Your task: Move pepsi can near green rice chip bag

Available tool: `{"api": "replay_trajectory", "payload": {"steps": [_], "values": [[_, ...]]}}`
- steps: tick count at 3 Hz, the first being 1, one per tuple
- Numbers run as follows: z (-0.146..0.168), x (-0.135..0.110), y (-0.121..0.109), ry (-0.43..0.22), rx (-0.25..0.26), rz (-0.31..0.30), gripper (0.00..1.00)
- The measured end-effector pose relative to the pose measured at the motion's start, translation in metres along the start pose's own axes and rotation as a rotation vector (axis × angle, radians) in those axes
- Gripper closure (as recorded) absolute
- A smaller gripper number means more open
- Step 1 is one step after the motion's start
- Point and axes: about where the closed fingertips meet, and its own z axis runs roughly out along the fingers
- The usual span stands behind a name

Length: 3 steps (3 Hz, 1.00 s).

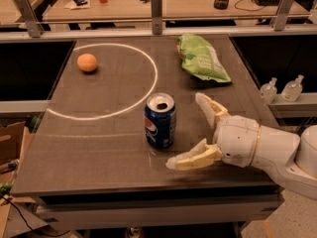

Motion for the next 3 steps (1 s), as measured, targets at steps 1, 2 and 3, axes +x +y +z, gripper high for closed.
{"api": "replay_trajectory", "payload": {"steps": [1,2,3], "values": [[0.025,0.007,-0.009,-0.024,-0.030,0.004,0.00],[0.051,0.009,-0.012,-0.049,-0.080,0.008,0.18],[0.066,0.009,-0.012,-0.056,-0.122,0.016,0.41]]}}
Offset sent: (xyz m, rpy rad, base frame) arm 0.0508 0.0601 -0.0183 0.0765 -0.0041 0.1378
